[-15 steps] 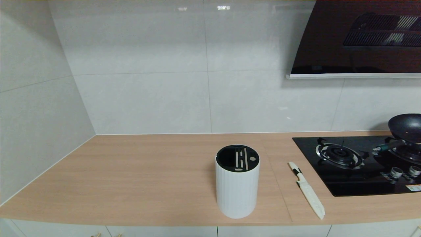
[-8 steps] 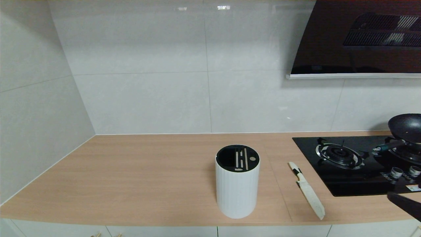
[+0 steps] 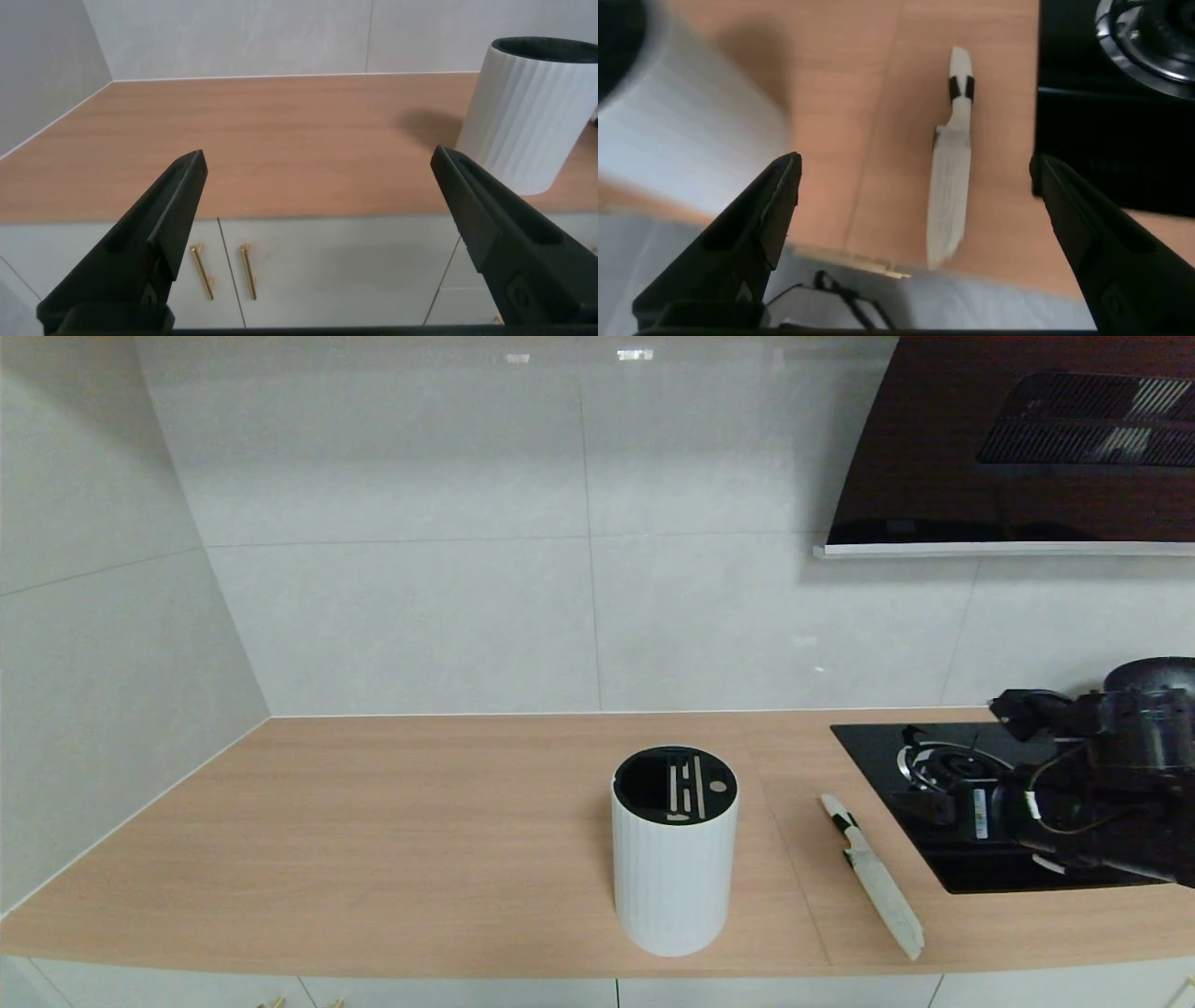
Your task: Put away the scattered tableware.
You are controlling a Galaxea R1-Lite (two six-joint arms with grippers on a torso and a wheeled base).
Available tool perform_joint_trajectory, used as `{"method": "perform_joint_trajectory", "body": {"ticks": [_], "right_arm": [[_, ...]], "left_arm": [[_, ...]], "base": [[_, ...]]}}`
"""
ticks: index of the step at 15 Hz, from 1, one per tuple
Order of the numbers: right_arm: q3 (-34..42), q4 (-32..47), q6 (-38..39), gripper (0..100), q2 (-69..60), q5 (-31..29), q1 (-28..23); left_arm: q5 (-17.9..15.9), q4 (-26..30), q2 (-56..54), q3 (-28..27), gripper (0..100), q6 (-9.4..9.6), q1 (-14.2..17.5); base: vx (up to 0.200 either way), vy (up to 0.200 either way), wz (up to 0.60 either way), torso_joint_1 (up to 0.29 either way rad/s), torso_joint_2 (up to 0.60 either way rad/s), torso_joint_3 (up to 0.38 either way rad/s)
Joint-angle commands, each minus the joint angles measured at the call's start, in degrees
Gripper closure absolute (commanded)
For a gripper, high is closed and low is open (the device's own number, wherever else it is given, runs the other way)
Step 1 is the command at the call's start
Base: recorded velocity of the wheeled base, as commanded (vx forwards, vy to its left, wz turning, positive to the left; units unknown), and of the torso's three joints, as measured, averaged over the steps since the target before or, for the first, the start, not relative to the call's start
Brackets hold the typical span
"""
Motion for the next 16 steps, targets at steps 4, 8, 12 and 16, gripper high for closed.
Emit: {"method": "perform_joint_trajectory", "body": {"ticks": [4, 8, 12, 16], "right_arm": [[-5.81, -13.55, 0.02, 0, 27.72, -2.55, 1.44], [-7.83, -19.52, -0.07, 0, 37.04, -4.84, 1.44], [-9.15, -23.48, -0.33, 0, 40.91, -5.1, 1.44], [-10.73, -23.57, 0.02, 0, 42.31, -7.83, 1.35]], "left_arm": [[-0.01, 0.0, 0.0, 0.01, 0, -0.01, -0.01], [-0.01, 0.0, 0.0, 0.01, 0, -0.01, -0.01], [-0.01, 0.0, 0.0, 0.01, 0, -0.01, -0.01], [-0.01, 0.0, 0.0, 0.01, 0, -0.01, -0.01]], "base": [[0.0, 0.0, 0.0, 0.0, 0.0, 0.0], [0.0, 0.0, 0.0, 0.0, 0.0, 0.0], [0.0, 0.0, 0.0, 0.0, 0.0, 0.0], [0.0, 0.0, 0.0, 0.0, 0.0, 0.0]]}}
